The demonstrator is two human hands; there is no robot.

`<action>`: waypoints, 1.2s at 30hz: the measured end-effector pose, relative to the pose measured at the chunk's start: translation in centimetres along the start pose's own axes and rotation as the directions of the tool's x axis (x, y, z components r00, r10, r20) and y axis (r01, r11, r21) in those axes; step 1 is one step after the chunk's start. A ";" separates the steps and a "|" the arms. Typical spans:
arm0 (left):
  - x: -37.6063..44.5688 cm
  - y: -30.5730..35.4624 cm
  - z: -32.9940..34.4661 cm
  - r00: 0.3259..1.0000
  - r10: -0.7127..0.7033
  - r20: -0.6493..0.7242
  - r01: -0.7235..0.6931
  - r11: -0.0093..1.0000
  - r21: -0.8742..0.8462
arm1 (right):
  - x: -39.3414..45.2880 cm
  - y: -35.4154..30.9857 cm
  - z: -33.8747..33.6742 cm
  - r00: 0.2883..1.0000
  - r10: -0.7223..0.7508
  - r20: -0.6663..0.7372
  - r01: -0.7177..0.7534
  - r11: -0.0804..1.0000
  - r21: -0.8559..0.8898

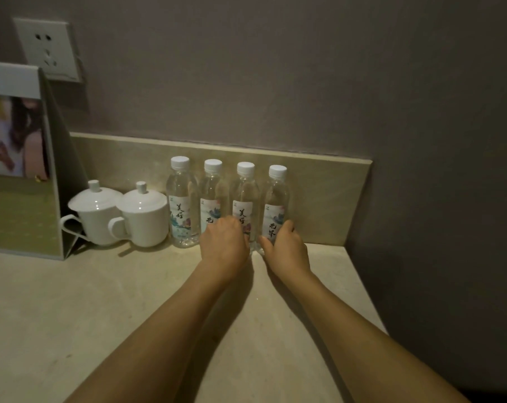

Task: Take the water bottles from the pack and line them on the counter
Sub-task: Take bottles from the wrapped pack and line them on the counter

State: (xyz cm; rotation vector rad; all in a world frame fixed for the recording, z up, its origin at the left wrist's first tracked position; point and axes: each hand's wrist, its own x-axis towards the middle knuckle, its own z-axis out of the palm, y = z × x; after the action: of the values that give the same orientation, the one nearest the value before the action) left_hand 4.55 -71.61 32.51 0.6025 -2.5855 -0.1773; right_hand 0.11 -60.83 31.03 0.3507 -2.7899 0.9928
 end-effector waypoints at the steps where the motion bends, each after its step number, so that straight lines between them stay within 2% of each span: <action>1: 0.0 0.0 0.0 1.000 0.001 -0.001 -0.001 1.000 -0.009 | 0.0 0.0 0.0 1.000 0.003 0.000 -0.003 1.000 0.001; 16: -0.2 -0.7 0.4 0.998 0.019 -0.061 -0.025 0.994 -0.106 | 0.0 0.1 0.0 1.000 -0.016 0.018 0.016 1.000 0.012; 29: -0.6 -0.6 0.2 0.999 0.002 -0.033 -0.008 0.983 -0.181 | -0.7 -0.7 -0.1 0.998 0.063 0.003 -0.064 0.996 0.067; 36: -0.8 -0.6 0.3 1.000 -0.001 -0.009 -0.001 0.969 -0.248 | -0.6 -1.1 -0.8 0.996 0.070 0.061 -0.074 0.995 0.070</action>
State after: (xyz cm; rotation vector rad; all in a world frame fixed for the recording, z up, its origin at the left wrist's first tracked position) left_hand 5.28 -71.83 31.81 0.5093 -2.5008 -0.4889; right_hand 1.09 -61.03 32.19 0.2952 -2.8424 1.1198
